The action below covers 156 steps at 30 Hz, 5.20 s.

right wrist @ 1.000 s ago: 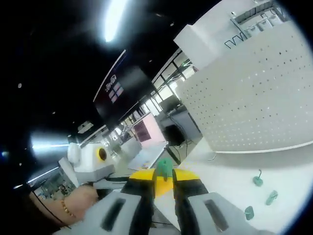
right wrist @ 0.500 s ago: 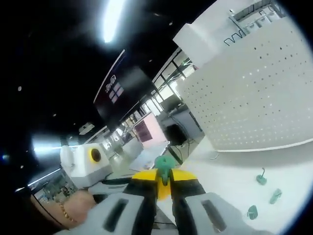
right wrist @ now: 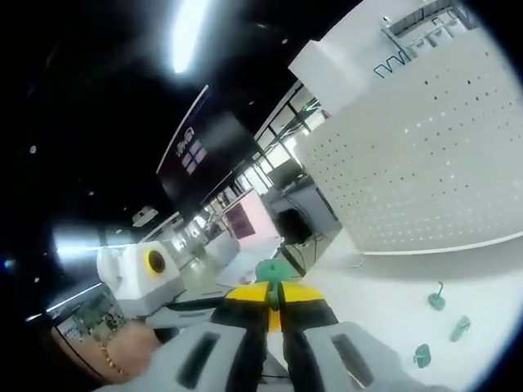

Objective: Insert the hook assembly into the mounting plate slot until the hook locks in place.

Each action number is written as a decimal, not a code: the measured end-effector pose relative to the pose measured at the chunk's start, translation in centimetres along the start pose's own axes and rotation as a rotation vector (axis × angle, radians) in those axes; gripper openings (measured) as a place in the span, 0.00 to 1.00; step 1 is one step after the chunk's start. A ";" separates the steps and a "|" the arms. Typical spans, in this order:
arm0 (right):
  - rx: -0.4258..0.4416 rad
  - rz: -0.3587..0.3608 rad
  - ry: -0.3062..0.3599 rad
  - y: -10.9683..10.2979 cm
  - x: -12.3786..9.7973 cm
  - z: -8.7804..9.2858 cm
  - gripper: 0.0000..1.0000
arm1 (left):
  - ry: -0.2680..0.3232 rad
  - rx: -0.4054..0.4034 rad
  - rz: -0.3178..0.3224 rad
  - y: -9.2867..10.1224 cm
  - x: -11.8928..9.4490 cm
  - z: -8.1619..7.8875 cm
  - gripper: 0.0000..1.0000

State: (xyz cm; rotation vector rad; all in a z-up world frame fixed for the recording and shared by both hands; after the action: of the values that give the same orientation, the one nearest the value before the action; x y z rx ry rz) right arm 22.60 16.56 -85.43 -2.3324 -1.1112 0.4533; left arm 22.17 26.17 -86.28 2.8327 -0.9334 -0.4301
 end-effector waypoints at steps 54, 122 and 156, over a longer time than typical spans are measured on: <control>-0.147 -0.017 -0.010 1.0 -0.9 -0.2 0.00 | -0.045 0.041 0.129 1.8 0.1 1.7 0.93; -0.443 0.498 0.325 11.8 2.0 -12.8 0.00 | -0.062 -0.046 0.061 0.5 -1.0 2.7 1.00; -0.432 0.752 0.509 18.4 0.8 -18.9 0.00 | -0.088 -0.047 -0.032 -2.2 -1.5 3.2 1.00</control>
State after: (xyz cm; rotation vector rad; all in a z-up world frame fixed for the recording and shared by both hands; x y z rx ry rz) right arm 43.90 1.67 -80.74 -2.9630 -0.0628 -0.1663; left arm 21.24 28.74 -89.48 2.8097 -0.8823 -0.5774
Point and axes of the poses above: the point that each gripper's makers call its tool centre point, and the gripper's own axes: x roughly forward along the fingers, y roughly to its right, z roughly out of its underside, the point moved 7 cm from there along -x, roughly backward along the fingers, and after that the axes turned 2 degrees about y, right-handed, at the moved point
